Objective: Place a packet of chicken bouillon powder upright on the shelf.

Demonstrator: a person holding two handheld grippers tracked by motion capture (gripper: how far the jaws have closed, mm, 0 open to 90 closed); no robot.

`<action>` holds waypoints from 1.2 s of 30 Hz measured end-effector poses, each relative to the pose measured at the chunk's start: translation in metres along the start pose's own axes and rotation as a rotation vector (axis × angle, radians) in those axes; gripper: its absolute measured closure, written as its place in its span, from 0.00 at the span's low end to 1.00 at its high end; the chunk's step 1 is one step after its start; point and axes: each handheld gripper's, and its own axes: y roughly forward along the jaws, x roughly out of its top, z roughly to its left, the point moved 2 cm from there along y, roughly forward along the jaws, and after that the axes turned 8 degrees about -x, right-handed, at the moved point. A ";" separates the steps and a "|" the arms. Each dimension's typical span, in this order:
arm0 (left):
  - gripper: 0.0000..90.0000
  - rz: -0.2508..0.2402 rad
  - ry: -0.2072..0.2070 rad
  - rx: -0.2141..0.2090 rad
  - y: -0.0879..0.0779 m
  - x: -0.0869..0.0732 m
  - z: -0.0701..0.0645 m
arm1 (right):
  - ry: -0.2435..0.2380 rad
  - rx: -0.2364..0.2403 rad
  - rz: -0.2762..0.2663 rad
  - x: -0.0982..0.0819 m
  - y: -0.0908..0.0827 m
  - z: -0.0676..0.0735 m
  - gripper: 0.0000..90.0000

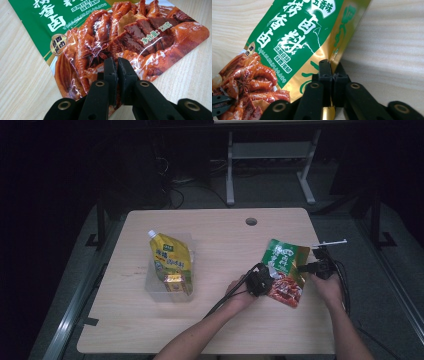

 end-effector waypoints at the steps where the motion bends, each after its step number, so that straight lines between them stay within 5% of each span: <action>1: 0.93 -0.005 0.000 0.002 0.000 0.000 0.001 | 0.001 0.010 -0.004 0.000 0.000 -0.001 0.99; 7: 0.79 -0.001 -0.032 -0.033 -0.006 -0.003 0.005 | -0.032 0.030 -0.009 0.000 -0.010 0.002 1.00; 13: 0.76 -0.041 -0.037 -0.041 -0.020 -0.008 0.006 | -0.078 0.068 -0.062 0.002 -0.029 0.011 1.00; 27: 0.69 -0.124 -0.034 -0.076 -0.064 -0.035 -0.005 | -0.279 0.207 -0.204 0.012 -0.075 0.069 1.00; 36: 0.67 -0.138 -0.024 -0.072 -0.080 -0.049 -0.007 | -0.361 0.280 -0.239 0.013 -0.086 0.082 1.00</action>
